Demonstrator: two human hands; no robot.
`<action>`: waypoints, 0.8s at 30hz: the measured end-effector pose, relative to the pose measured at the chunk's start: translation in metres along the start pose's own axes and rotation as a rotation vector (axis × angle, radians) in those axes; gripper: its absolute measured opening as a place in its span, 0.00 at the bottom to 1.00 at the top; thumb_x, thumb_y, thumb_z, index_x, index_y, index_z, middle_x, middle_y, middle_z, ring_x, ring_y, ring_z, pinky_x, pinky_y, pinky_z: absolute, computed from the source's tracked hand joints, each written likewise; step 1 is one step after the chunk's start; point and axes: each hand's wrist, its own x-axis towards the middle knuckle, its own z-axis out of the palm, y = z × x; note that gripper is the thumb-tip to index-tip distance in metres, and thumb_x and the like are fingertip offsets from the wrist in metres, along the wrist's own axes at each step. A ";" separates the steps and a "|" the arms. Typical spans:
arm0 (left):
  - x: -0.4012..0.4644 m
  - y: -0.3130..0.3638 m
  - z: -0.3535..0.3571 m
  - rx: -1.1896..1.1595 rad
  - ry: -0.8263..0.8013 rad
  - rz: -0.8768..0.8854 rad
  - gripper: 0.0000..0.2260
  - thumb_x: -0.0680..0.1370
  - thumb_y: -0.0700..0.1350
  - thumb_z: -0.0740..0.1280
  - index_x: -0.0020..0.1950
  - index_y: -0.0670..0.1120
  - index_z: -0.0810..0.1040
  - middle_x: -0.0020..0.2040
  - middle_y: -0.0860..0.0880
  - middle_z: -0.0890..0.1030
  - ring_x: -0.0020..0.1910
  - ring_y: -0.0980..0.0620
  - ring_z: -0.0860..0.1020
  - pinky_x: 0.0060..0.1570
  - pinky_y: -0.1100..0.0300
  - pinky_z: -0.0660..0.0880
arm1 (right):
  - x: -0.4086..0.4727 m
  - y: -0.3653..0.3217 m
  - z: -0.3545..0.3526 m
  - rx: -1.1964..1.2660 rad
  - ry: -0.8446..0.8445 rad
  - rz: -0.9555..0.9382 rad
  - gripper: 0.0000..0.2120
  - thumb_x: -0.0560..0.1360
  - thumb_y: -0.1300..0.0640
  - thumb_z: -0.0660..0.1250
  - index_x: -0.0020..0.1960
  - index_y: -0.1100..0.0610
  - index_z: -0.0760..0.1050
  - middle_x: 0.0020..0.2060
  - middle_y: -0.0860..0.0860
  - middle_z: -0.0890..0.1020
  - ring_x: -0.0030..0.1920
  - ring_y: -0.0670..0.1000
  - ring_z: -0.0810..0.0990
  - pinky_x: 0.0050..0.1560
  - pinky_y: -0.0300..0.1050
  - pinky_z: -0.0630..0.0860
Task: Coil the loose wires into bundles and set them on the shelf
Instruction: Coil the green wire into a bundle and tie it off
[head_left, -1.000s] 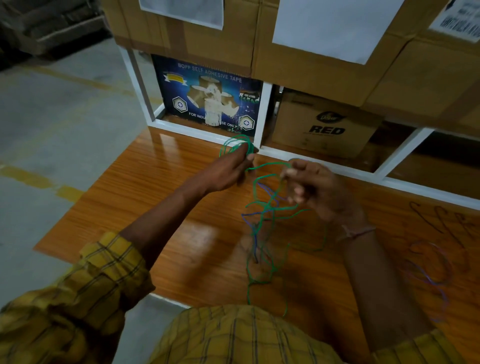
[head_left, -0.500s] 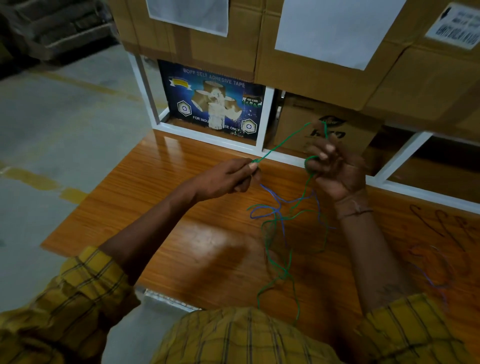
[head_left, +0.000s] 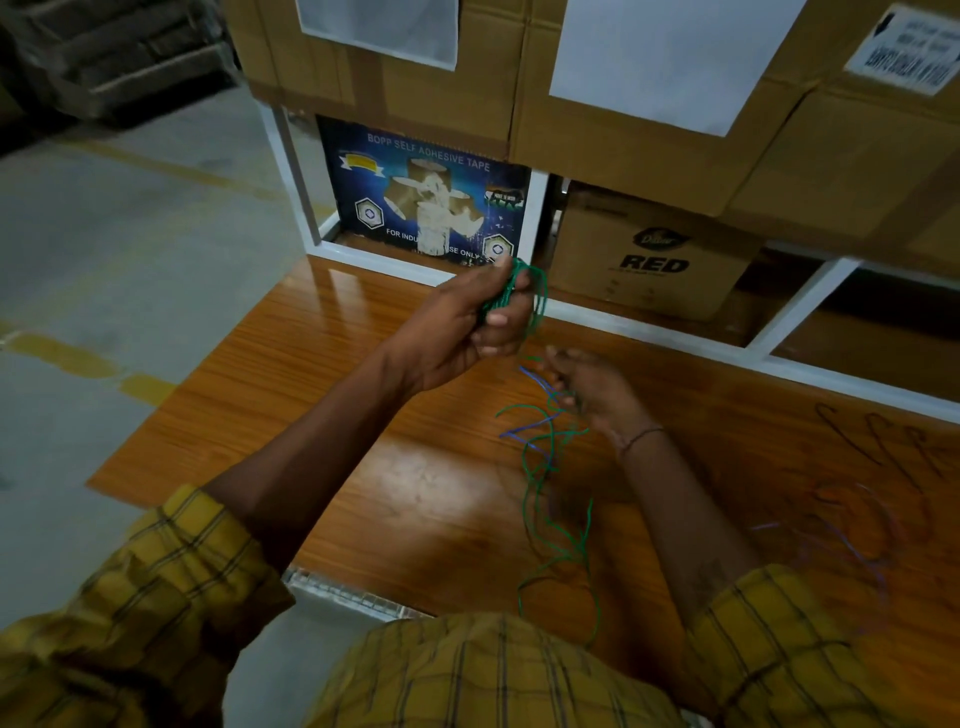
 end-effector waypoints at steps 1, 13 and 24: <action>0.003 0.000 0.000 0.000 0.027 0.020 0.15 0.90 0.50 0.49 0.53 0.45 0.70 0.34 0.50 0.69 0.26 0.56 0.59 0.30 0.60 0.61 | -0.006 0.003 0.005 -0.060 -0.015 0.000 0.12 0.84 0.54 0.63 0.43 0.55 0.76 0.34 0.47 0.76 0.31 0.40 0.70 0.24 0.32 0.62; 0.024 -0.022 -0.043 1.432 0.160 -0.012 0.21 0.87 0.54 0.57 0.70 0.39 0.59 0.61 0.34 0.83 0.57 0.36 0.83 0.55 0.43 0.80 | -0.041 -0.008 0.014 -0.136 -0.263 -0.210 0.05 0.79 0.67 0.69 0.54 0.63 0.81 0.37 0.53 0.82 0.34 0.43 0.80 0.30 0.33 0.71; 0.013 -0.023 -0.067 1.557 0.041 -0.020 0.19 0.85 0.57 0.65 0.61 0.42 0.72 0.53 0.43 0.81 0.49 0.44 0.80 0.49 0.51 0.74 | -0.027 -0.018 -0.031 0.031 -0.303 -0.283 0.28 0.65 0.62 0.81 0.64 0.64 0.78 0.59 0.65 0.84 0.57 0.58 0.84 0.56 0.44 0.82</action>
